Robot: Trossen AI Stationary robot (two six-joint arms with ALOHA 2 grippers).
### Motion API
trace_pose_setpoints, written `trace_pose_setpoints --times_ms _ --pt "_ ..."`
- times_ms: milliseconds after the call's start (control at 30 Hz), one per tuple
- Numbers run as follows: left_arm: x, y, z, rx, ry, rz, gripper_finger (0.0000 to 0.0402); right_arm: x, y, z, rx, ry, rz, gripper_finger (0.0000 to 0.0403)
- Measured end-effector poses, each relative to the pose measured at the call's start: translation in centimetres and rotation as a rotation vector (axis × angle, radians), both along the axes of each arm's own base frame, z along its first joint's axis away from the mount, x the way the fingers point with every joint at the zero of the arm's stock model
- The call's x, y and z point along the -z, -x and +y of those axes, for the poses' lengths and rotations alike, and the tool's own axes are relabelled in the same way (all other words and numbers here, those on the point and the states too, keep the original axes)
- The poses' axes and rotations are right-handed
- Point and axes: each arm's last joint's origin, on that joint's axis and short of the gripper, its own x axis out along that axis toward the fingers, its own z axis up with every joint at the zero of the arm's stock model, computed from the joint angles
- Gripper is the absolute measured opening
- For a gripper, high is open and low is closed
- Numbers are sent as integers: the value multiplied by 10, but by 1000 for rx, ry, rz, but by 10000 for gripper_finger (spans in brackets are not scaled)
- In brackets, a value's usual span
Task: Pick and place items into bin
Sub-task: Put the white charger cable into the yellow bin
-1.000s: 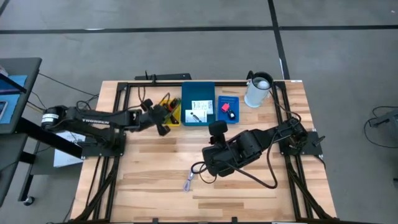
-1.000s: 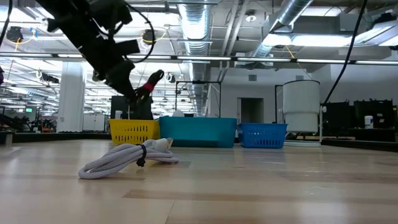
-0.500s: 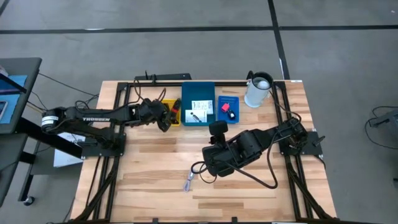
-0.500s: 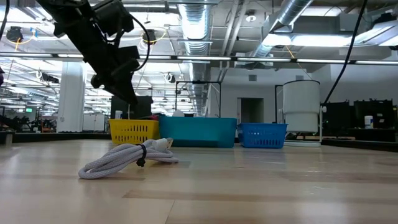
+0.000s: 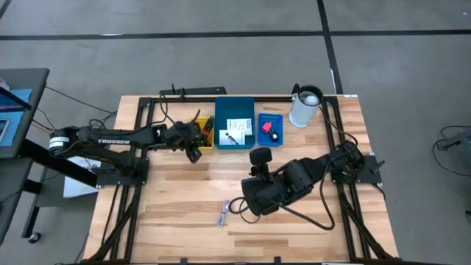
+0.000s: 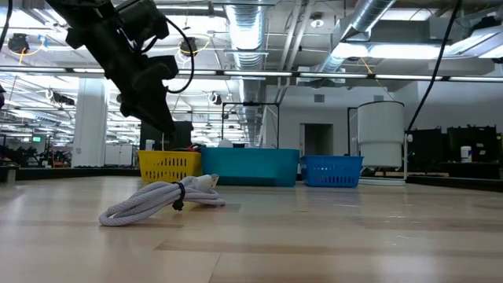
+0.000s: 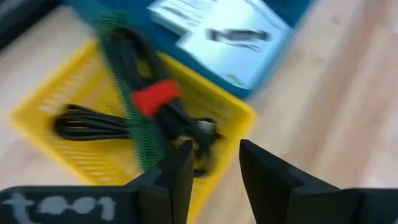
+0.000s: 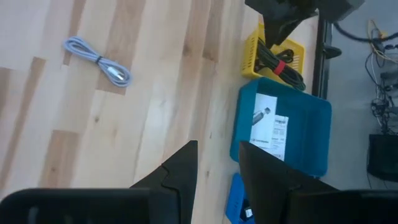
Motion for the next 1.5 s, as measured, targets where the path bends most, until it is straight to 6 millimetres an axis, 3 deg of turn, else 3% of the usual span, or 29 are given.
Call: trace_pose_setpoints --times_ms 167,400,600,833,1100,1300,1500 --pt "0 -3 -15 94 23 -2 118 1 8 17 -1 -23 -17 113" --pt "0 -7 -40 221 24 0 118 28 22 48 -8 63 13 113" --pt "0 -8 -68 522 12 4 118 50 35 68 -4 167 0 113" --pt "-4 -8 -101 916 -284 -5 118 56 43 78 5 195 -25 113" --pt "-10 -14 -128 1073 -628 -80 118 56 46 81 15 181 -37 113" --pt "4 -32 -142 1156 -776 82 118 56 46 81 47 159 -51 113" --pt "20 -52 -159 1313 -819 272 118 56 46 82 66 134 -50 113"
